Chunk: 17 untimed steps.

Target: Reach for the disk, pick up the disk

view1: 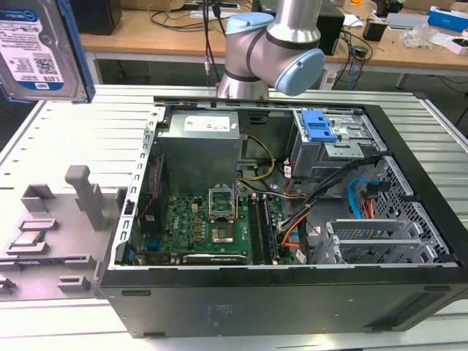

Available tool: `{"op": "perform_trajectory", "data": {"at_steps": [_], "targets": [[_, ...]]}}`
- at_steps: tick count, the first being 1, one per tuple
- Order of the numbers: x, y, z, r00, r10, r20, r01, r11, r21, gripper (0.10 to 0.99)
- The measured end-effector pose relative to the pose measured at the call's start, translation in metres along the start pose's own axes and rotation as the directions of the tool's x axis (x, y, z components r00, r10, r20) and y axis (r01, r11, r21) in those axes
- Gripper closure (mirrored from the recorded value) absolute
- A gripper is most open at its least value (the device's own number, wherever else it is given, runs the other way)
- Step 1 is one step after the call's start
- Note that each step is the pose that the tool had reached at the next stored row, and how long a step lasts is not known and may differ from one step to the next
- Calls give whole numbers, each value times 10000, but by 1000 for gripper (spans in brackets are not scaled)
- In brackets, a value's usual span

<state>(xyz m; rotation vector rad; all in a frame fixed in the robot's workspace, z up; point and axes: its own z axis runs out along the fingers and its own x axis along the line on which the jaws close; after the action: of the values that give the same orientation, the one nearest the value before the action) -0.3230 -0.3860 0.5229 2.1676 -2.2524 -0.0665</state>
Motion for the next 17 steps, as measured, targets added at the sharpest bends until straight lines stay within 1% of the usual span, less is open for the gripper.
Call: {"op": "perform_trajectory", "data": {"at_steps": [1, 2, 6, 9, 12, 13, 14, 17], "targets": [[-1, -36, -2, 10000, 0, -1, 0, 10000, -3, 718], [-4, -94, -4, 10000, 2, -1, -2, 10000, -7, 718], [-9, -230, -9, 10000, 1, -1, -1, 10000, -14, 718], [-14, -356, -15, 10000, 2, -2, -2, 10000, -24, 718], [-18, -461, -19, 10000, 2, -2, -2, 10000, -30, 718], [-20, -523, -22, 10000, 1, -2, -1, 10000, -35, 718], [-22, -557, -23, 10000, 2, -2, -2, 10000, -36, 718], [-28, -730, -29, 10000, 1, -2, -1, 10000, -47, 718]]}}
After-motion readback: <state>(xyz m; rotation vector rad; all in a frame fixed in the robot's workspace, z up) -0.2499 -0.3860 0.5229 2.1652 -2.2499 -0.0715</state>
